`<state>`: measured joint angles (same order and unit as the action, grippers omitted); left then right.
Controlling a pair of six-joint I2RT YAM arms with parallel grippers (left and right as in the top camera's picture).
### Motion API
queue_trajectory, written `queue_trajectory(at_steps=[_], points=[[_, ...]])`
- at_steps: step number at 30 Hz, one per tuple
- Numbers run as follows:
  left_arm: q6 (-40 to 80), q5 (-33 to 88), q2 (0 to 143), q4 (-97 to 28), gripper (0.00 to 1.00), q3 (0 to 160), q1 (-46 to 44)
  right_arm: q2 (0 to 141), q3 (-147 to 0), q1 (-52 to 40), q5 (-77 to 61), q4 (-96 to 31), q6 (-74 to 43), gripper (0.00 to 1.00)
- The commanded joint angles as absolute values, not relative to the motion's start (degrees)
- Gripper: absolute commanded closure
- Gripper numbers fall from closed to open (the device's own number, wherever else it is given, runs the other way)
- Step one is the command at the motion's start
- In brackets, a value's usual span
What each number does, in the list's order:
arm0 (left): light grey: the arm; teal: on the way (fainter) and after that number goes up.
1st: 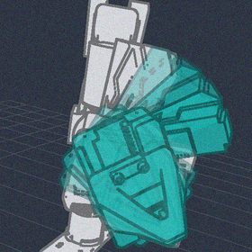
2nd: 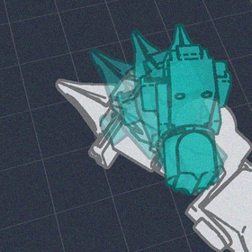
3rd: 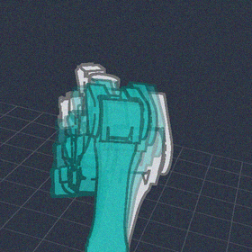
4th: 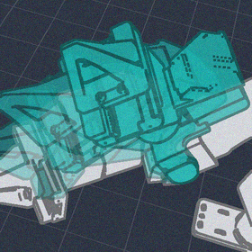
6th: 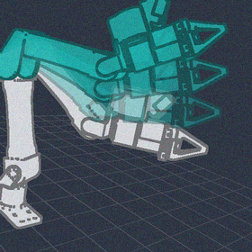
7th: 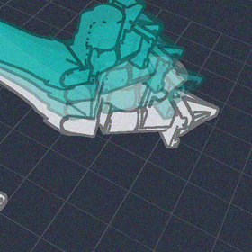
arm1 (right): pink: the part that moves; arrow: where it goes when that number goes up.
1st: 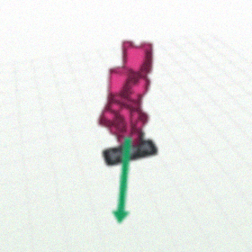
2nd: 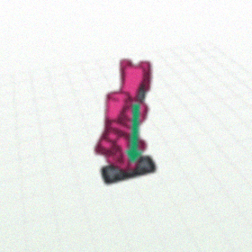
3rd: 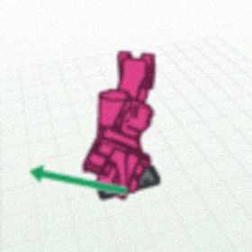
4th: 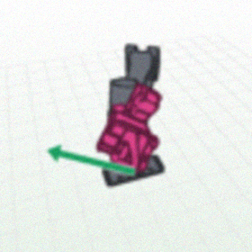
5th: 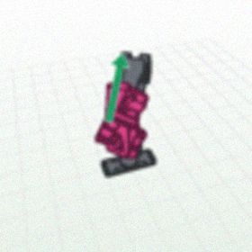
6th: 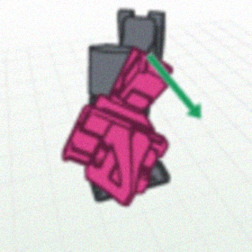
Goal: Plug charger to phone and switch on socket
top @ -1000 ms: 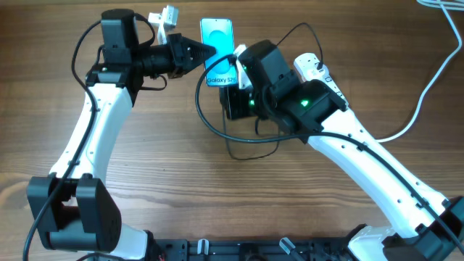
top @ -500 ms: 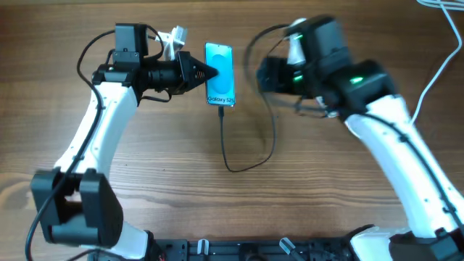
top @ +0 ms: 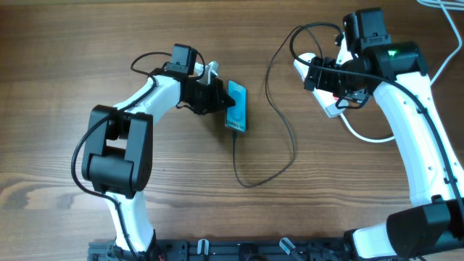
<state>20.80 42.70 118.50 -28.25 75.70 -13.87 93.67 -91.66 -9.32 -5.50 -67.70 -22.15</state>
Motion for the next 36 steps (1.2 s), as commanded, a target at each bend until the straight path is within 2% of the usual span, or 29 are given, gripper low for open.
queue_trajectory(at_steps=[1,2,6,7,9,13,16,19,20,23,26,28,36], points=[[19.7,39.1,119.3,-28.0,0.96,74.2,-13.8,94.4,-92.5,-9.3,-3.8,-67.4,-21.0,0.07],[19.7,37.9,119.3,-28.1,0.95,73.9,-13.8,94.4,-92.5,-9.3,-3.7,-67.4,-21.0,0.06],[19.7,34.7,119.3,-28.6,0.79,73.1,-13.8,94.4,-92.5,-9.3,-1.5,-67.4,-22.5,0.04],[19.7,34.2,119.3,-28.8,0.71,73.1,-13.8,94.4,-92.5,-9.3,-1.1,-67.5,-22.5,0.02],[19.8,31.8,119.3,-29.7,0.66,73.1,-13.7,94.4,-92.5,-9.3,-0.8,-67.6,-22.5,0.02],[19.9,26.0,119.1,-33.3,0.23,73.2,-13.1,95.0,-92.5,-9.3,5.3,-67.1,-23.8,0.01],[20.3,26.0,116.2,-37.4,0.19,74.7,-10.4,98.6,-92.5,-7.9,9.1,-65.5,-24.0,0.0],[20.3,24.4,104.5,-41.9,0.16,76.5,-6.5,105.6,-92.5,-1.7,8.8,-62.3,-24.0,0.01],[20.3,22.5,101.5,-42.3,0.0,76.5,-6.1,107.4,-92.5,0.2,7.4,-61.8,-23.2,0.01],[20.3,16.0,90.1,-42.5,0.0,76.5,-5.6,112.3,-92.5,5.9,-3.1,-57.8,-21.0,0.02],[20.3,15.1,85.3,-42.5,0.0,76.5,-5.6,115.1,-92.5,7.7,-2.7,-52.5,-20.0,0.0],[20.3,15.1,84.9,-42.5,0.0,76.5,-5.6,116.0,-92.5,7.6,1.0,-49.8,-17.8,0.0],[20.3,15.1,85.0,-42.5,0.0,76.5,-5.6,121.4,-92.5,7.5,-0.7,-45.1,-16.4,0.0]])
